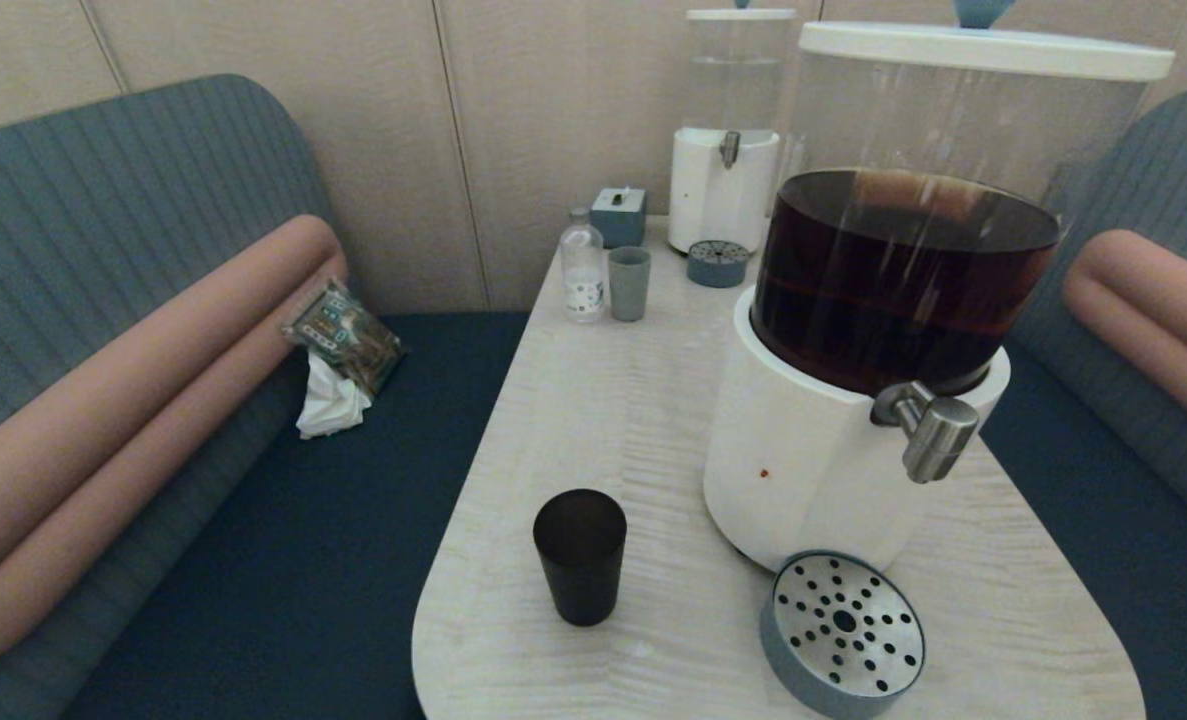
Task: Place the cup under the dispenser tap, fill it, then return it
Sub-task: Pick up the cup
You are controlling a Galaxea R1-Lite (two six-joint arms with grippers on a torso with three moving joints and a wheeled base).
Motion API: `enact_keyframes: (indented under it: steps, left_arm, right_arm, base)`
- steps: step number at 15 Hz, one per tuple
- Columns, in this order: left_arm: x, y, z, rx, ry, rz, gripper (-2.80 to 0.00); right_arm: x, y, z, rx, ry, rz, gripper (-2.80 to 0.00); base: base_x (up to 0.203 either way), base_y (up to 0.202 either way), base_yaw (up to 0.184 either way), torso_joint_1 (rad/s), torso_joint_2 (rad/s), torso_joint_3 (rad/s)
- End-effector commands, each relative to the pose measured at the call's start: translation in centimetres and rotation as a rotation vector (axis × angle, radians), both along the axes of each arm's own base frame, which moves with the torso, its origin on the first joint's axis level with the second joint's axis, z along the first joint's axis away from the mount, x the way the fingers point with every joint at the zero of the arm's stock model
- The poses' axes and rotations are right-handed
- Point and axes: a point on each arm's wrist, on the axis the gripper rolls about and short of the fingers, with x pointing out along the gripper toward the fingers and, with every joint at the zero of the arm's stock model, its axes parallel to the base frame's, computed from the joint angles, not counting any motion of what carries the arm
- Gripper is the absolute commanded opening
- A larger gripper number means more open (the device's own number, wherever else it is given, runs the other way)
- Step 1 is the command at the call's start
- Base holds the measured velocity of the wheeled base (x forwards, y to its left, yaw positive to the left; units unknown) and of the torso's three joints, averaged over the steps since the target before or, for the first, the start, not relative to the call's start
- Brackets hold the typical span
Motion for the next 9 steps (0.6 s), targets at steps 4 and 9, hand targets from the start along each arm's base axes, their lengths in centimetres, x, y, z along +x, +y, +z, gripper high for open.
enact_keyframes:
  steps: [4,9]
  left_arm:
    - [0.33,0.00,-1.02,-0.001,0.032,-0.001,-2.80]
    - [0.31,-0.08,-1.06,0.065,0.040,-0.028,-2.80]
  right_arm:
    - [0.07,0.00,-0.25,0.000,0.008,0.000,-2.80]
    - [0.07,0.00,-0.23,0.003,0.007,0.000,-2.80]
  base:
    - [0.000,0.000,0.000,0.000,0.00,0.000]
    - [0.000,0.000,0.000,0.000,0.00,0.000]
